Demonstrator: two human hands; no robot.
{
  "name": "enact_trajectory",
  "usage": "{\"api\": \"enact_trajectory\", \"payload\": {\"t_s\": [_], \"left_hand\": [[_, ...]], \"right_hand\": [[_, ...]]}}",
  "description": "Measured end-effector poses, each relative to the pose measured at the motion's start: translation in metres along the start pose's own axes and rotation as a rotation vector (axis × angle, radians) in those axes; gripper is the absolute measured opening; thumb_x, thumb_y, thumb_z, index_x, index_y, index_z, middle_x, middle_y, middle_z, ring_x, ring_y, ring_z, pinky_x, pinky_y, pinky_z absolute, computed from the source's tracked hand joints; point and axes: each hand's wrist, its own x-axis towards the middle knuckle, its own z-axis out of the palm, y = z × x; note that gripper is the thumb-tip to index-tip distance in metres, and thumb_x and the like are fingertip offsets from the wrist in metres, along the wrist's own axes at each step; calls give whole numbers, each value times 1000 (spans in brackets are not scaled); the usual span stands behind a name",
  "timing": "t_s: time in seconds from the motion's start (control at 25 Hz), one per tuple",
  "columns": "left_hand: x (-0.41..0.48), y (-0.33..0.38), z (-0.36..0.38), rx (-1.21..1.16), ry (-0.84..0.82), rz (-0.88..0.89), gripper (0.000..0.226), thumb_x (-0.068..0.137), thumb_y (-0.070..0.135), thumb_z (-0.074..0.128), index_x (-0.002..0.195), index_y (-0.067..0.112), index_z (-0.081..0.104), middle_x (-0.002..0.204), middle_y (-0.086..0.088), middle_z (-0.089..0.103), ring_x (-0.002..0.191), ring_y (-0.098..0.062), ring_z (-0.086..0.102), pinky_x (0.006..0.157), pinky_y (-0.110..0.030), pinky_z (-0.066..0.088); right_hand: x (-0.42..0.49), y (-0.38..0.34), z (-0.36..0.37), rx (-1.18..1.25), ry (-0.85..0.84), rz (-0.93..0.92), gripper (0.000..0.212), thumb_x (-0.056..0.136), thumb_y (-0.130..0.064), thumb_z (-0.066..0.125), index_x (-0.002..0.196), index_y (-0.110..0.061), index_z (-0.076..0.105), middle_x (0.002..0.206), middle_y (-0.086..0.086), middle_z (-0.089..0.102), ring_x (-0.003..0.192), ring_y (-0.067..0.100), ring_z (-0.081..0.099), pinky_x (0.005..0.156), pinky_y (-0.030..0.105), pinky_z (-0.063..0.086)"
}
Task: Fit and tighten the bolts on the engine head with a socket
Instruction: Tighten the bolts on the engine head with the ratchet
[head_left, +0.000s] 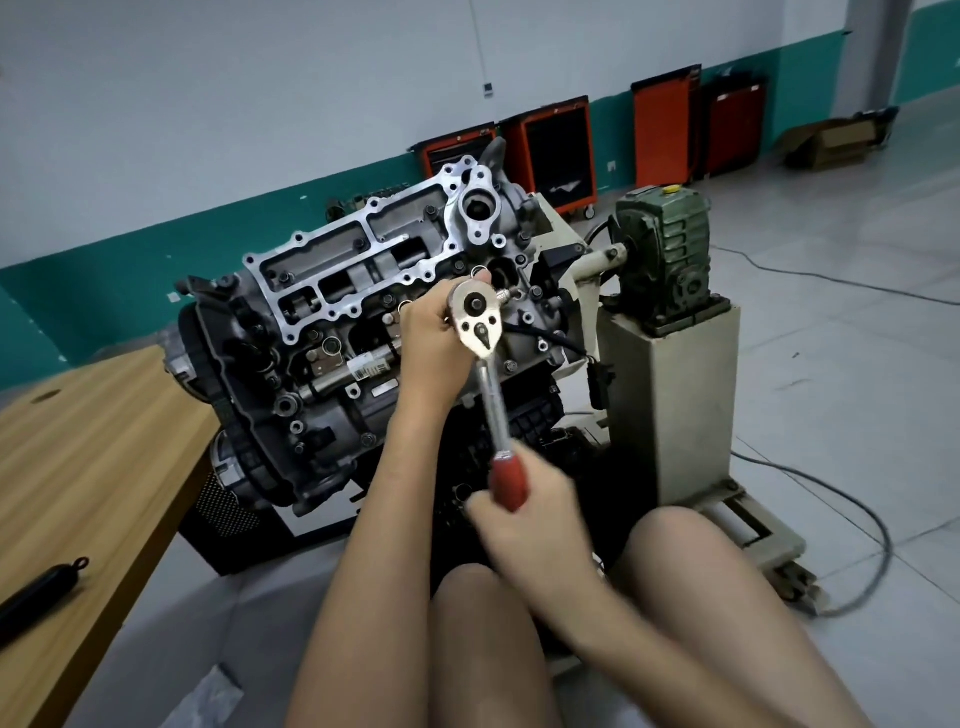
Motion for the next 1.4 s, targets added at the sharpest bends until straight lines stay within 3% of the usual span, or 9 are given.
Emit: {"api": "enact_trajectory", "payload": {"t_s": [0.16,0.36,0.48,0.6,0.8,0.88,1.04,1.24,1.4], "left_hand": [[2,3,-7,39,-48,10,30,90,19,60,66,25,43,41,21,42,43,3,33,55,-21,30],[5,3,-7,12,-82,-31,49,94,20,57,48,35,55,42,19,44,45,2,40,53,-13,34],[6,0,-7,0,-86,-17,31,93,15,58,63,24,59,45,18,45,53,-1,46,55,-12,39],[3,-1,-5,-28,-53,-37,38,94,16,57,57,26,61,46,13,46,46,2,40,53,-15,36],[-1,6,-1,5,-17,-41,55,95,22,55,44,41,46,42,19,38,45,1,30,52,-18,27],[0,4,-4,19,-27,-50,55,95,24,56,43,38,42,42,18,34,46,-1,26,52,-20,25],[4,5,-7,45,-93,-22,26,92,12,59,69,23,55,41,21,43,44,3,35,51,-15,30],[10,1,-8,58,-110,-66,45,89,0,56,54,28,62,42,18,43,46,-1,34,52,-26,34],[2,4,-5,17,-74,-49,25,94,18,57,71,23,47,42,23,45,41,3,39,49,-9,31]], "right_hand": [[-3,-5,16,80,-65,64,28,69,-6,57,59,-21,36,48,-9,34,45,7,31,43,25,32],[74,-43,-118,-713,-393,-189,32,75,3,63,60,-18,44,48,-11,41,43,2,41,45,13,31],[121,-78,-145,-1012,-394,-437,28,73,-8,58,60,-26,40,53,-11,50,49,-3,48,49,9,33],[93,-54,-132,-861,-301,-313,29,74,-1,64,62,-21,46,50,-8,45,45,4,44,50,18,35],[-2,-3,-8,-23,-71,12,27,68,-6,58,59,-23,40,49,-10,33,45,5,28,45,25,29],[-9,-4,24,107,-58,63,26,67,-8,55,57,-24,37,47,-10,31,44,8,27,43,25,29],[22,-13,-54,-268,-235,2,40,74,5,62,56,-22,38,44,-12,37,41,3,31,43,20,28],[112,-73,-142,-954,-391,-256,34,74,1,63,60,-23,44,51,-10,43,44,2,44,45,11,36],[81,-47,-123,-796,-256,-209,29,73,1,65,62,-19,47,53,-3,47,48,12,44,52,27,36]]}}
